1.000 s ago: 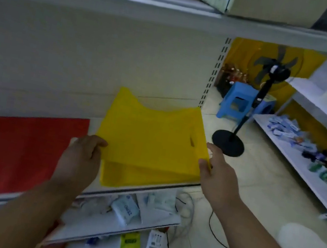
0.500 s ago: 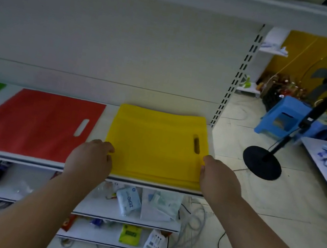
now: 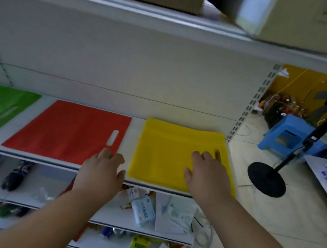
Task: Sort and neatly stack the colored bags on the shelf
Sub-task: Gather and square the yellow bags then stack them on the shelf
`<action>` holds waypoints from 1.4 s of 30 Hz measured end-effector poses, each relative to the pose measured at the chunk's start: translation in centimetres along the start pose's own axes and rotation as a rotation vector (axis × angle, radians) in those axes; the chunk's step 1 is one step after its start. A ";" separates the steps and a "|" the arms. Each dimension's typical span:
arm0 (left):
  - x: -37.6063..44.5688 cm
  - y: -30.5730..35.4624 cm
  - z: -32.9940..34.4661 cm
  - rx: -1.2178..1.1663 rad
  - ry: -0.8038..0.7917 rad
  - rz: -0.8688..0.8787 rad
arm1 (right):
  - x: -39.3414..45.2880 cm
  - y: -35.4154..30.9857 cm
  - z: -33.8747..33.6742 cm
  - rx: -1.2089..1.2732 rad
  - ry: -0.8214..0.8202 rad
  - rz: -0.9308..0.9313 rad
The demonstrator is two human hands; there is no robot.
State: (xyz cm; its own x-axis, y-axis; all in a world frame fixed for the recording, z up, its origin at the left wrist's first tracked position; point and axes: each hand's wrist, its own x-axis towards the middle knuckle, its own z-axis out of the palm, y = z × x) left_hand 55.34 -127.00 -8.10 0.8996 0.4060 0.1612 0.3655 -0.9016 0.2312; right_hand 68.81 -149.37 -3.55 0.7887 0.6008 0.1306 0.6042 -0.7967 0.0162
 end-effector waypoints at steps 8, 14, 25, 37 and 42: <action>-10.4 -22.2 -8.2 0.104 0.155 -0.205 | 2.6 -28.6 -2.5 0.221 0.181 -0.309; -20.8 -37.3 -14.5 0.175 0.176 -0.487 | 2.9 -48.4 -4.9 0.397 0.200 -0.531; -24.9 -59.8 -19.5 0.146 0.311 -0.808 | 9.4 -76.4 -4.9 0.485 0.195 -0.844; -26.9 -85.9 -27.5 0.175 0.349 -0.930 | 16.2 -106.6 -5.7 0.550 0.079 -0.981; -25.8 -99.3 -29.5 0.119 0.340 -0.790 | 18.0 -116.3 -4.7 0.533 0.071 -0.815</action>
State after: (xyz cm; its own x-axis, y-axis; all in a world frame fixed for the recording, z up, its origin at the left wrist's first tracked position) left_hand -11.20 -43.55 -6.94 0.2582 0.9253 0.2779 0.8927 -0.3385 0.2974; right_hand 12.16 -46.20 1.55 0.1080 0.9350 0.3377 0.9475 0.0061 -0.3197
